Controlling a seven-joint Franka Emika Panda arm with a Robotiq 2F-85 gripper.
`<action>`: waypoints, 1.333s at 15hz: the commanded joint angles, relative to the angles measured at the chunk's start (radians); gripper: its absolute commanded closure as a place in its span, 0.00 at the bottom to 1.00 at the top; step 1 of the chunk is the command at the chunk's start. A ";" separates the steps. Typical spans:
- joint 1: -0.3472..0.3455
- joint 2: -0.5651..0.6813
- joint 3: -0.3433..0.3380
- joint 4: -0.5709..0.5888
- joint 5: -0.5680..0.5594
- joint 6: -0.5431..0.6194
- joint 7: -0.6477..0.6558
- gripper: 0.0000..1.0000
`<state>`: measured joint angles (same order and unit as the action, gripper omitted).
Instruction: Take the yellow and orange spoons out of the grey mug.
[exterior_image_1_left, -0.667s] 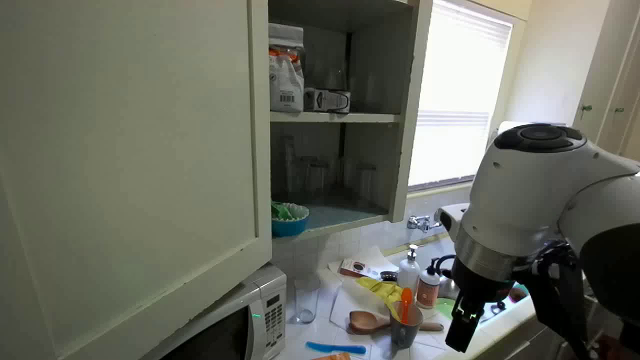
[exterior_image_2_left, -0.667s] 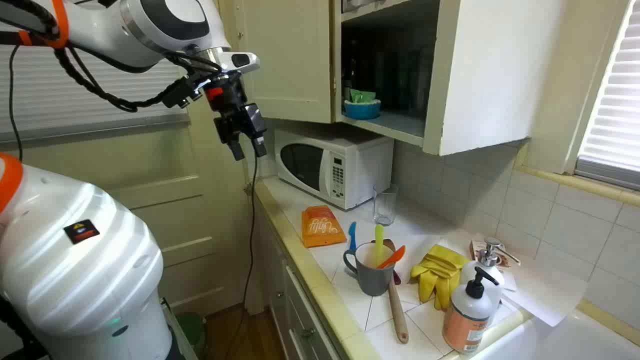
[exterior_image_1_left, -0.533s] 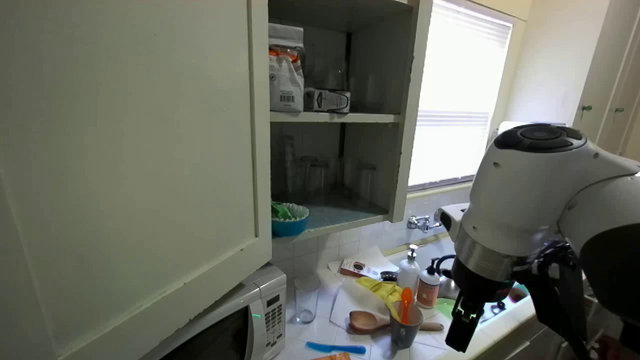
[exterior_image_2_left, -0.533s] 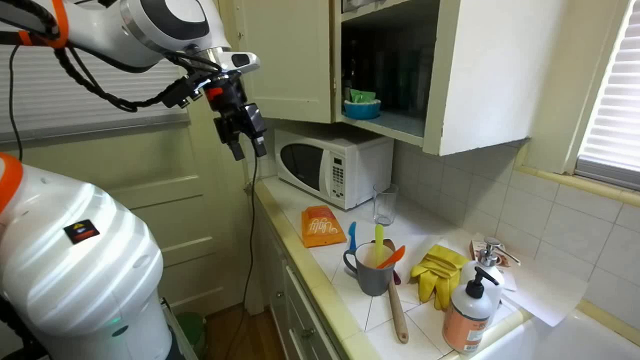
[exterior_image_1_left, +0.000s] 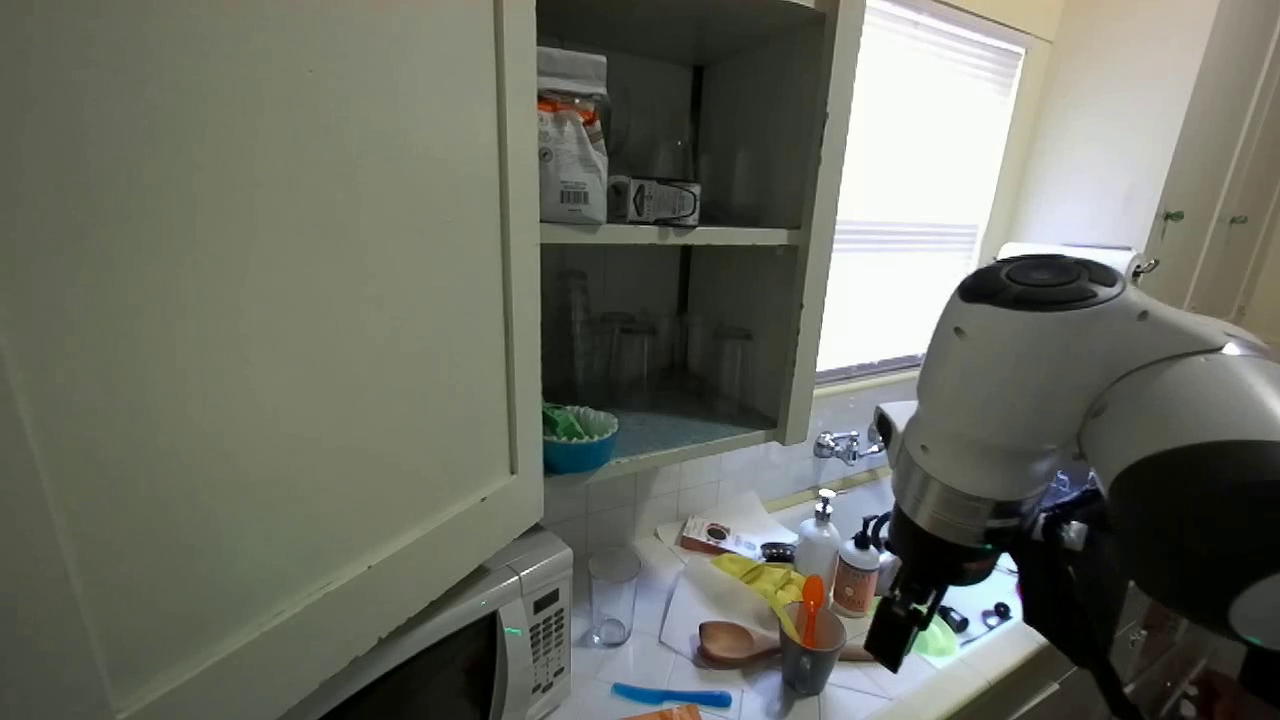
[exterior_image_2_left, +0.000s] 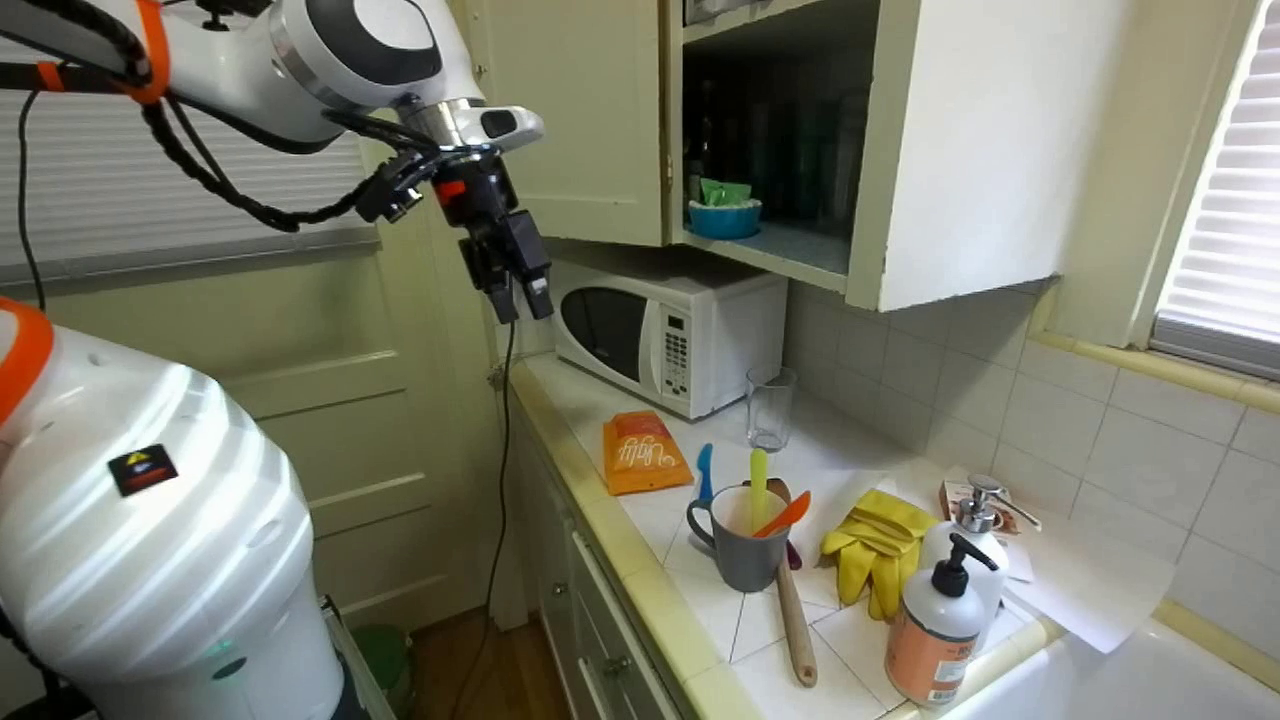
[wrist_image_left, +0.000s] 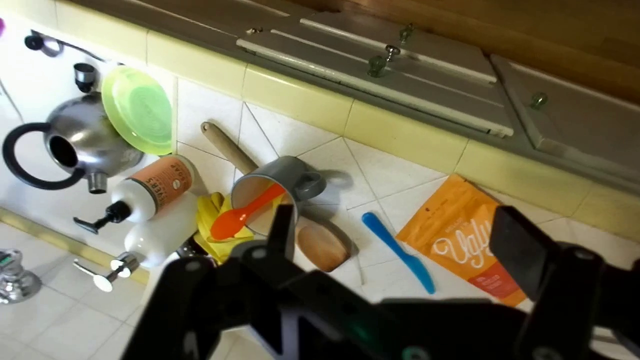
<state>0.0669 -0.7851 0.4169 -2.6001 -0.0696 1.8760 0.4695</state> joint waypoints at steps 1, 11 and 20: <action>-0.126 0.125 -0.009 0.000 -0.086 0.107 0.135 0.00; -0.323 0.483 -0.089 0.054 -0.296 0.431 0.646 0.00; -0.235 0.638 -0.219 0.158 -0.446 0.413 0.822 0.00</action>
<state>-0.2408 -0.1492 0.2696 -2.4444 -0.5038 2.2962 1.2836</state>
